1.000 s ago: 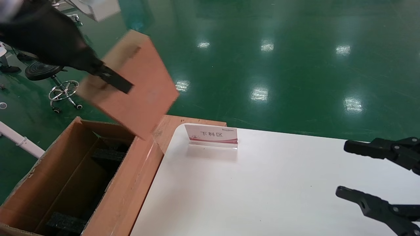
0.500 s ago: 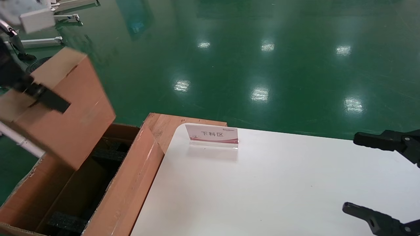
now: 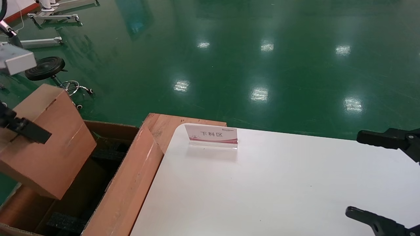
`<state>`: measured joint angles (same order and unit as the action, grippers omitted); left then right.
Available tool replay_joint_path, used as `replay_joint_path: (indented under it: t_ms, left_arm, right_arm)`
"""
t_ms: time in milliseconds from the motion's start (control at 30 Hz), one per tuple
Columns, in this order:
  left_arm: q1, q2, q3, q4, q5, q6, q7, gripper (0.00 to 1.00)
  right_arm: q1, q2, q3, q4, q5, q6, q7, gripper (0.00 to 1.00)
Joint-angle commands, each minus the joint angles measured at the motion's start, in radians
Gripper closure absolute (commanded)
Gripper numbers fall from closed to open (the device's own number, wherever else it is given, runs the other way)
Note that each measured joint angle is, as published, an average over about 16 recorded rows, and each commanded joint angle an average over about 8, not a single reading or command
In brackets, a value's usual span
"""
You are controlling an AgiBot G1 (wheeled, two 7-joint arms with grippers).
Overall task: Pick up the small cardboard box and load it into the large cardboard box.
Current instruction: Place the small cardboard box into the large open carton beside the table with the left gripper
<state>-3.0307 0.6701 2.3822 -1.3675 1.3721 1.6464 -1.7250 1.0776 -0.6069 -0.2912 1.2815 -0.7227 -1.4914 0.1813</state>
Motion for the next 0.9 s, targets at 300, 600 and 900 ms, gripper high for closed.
replay_joint_path:
  t_ms: [300,600,900]
  left_arm:
    - [0.011,-0.166,-0.01,-0.009,0.09,-0.001,0.064,1.0]
    - [0.025,-0.302,-0.065,-0.016,0.192,-0.001,0.123,1.0]
    - [0.048,-0.418,-0.127,-0.02,0.267,0.0,0.199,1.0]
  right_arm:
    - [0.0,0.0,-0.001,0.0,0.0,0.0,0.0,0.0]
    - [0.0,0.0,-0.001,0.0,0.001,0.0,-0.001,0.0]
    - [0.0,0.001,-0.002,0.0,0.001,0.001,-0.001,0.0]
